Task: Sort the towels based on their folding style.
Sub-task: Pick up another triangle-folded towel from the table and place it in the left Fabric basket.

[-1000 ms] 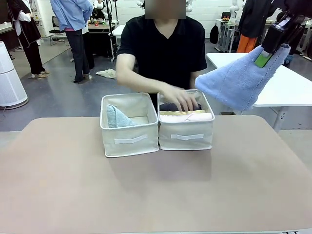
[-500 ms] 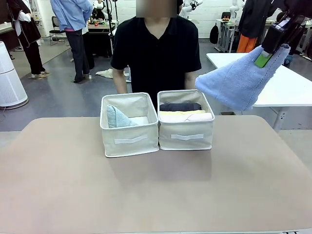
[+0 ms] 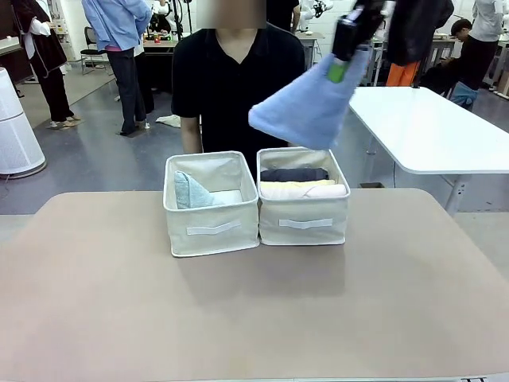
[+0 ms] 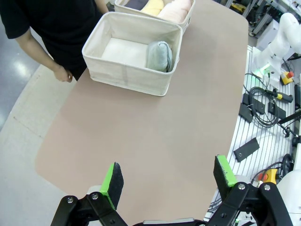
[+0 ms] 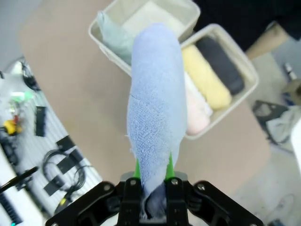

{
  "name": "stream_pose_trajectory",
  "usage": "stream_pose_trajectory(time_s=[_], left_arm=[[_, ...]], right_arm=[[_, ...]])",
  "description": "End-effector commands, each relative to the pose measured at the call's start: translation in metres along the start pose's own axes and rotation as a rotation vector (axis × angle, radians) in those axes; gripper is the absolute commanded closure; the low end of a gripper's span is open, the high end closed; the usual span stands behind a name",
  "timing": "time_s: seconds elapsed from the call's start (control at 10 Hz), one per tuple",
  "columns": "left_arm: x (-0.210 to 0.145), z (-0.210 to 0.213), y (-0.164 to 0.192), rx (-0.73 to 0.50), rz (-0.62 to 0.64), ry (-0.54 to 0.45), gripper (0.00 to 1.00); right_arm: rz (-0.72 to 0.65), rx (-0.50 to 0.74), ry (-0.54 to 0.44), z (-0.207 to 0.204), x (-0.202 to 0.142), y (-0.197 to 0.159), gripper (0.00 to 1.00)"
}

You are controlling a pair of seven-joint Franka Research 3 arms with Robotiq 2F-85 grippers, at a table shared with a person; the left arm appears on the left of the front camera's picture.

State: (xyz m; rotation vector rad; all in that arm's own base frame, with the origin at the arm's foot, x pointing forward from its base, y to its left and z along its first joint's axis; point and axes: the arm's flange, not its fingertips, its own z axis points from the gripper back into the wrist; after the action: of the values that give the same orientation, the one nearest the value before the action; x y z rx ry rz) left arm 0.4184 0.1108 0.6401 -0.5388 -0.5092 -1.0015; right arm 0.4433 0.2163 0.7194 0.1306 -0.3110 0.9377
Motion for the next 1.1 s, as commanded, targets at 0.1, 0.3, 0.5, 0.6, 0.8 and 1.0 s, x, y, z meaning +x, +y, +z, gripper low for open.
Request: stream_pose_trajectory(time_s=[0.1,0.3,0.5,0.6,0.8,1.0], left_arm=[[0.001,-0.001,-0.001,0.007,0.0,-0.009,0.0],[0.001,-0.001,-0.001,0.007,0.0,-0.009,0.0],[0.001,-0.001,-0.001,0.007,0.0,-0.009,0.0],[0.001,-0.001,-0.001,0.007,0.0,-0.009,0.0],[0.001,-0.001,-0.001,0.007,0.0,-0.009,0.0],[0.001,-0.001,-0.001,0.007,0.0,-0.009,0.0]], right_arm=[[0.12,-0.024,0.058,-0.03,0.072,-0.004,0.82],[0.107,-0.134,0.063,-0.064,0.114,0.002,0.82],[0.151,-0.102,0.063,-0.096,0.147,0.009,0.82],[0.201,-0.069,0.067,-0.112,0.158,0.013,0.82],[0.278,0.015,0.078,-0.139,0.169,0.016,0.82],[0.287,0.03,0.076,-0.153,0.172,0.018,0.82]])
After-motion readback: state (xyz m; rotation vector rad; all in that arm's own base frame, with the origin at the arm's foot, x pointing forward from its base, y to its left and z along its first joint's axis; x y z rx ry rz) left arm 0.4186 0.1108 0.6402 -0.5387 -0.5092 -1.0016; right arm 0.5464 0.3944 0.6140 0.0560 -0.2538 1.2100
